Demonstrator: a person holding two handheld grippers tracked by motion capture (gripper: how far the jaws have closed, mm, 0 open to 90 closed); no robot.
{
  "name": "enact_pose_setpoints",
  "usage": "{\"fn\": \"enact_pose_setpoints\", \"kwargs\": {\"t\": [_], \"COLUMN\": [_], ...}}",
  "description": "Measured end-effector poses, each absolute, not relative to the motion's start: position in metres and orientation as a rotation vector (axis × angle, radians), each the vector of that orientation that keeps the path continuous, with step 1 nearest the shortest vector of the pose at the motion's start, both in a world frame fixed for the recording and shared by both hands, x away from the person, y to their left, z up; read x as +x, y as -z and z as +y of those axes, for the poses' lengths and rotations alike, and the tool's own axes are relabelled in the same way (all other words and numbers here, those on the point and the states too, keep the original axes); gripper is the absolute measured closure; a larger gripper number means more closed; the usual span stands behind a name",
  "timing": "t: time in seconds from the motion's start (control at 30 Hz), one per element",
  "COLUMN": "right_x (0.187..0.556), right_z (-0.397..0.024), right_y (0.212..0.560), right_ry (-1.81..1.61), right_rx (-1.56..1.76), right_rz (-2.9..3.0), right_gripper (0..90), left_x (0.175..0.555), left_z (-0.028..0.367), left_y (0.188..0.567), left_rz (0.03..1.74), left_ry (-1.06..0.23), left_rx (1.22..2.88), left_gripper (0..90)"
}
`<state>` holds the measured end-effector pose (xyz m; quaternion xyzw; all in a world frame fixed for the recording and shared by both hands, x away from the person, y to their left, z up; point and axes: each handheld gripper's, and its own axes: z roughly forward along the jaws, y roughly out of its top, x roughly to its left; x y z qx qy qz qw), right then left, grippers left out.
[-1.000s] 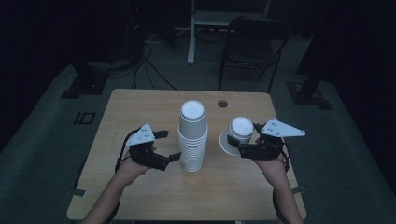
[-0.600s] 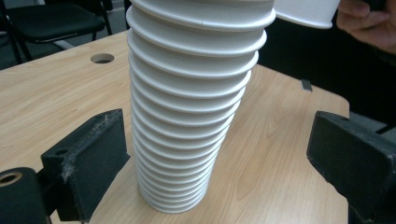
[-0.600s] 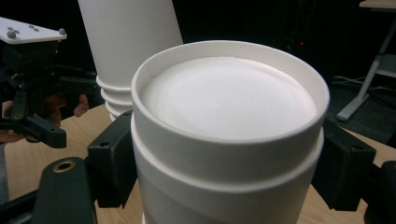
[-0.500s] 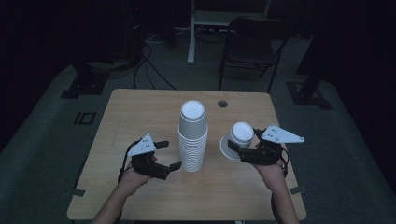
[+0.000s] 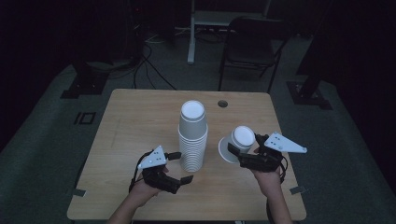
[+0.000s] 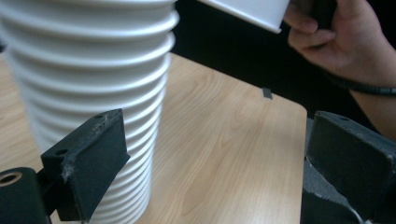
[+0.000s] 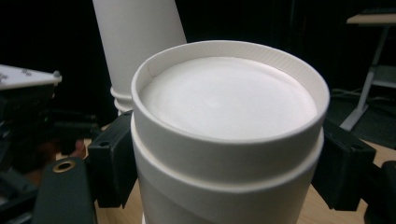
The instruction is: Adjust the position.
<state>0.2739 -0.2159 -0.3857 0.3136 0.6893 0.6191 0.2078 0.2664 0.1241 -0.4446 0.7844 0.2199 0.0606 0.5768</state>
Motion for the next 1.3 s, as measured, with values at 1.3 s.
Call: {"fn": "enact_pose_setpoints", "kwargs": {"t": [1.3], "right_x": [0.234], "right_z": [-0.192], "right_y": [0.38], "right_ry": [-2.013], "right_rx": [0.624], "right_rz": [1.867], "right_gripper": [20.8], "left_x": [0.257], "left_z": [0.061], "left_y": [0.433], "left_rz": [0.241], "left_ry": [0.071], "left_rx": [1.559], "left_gripper": [31.5]}}
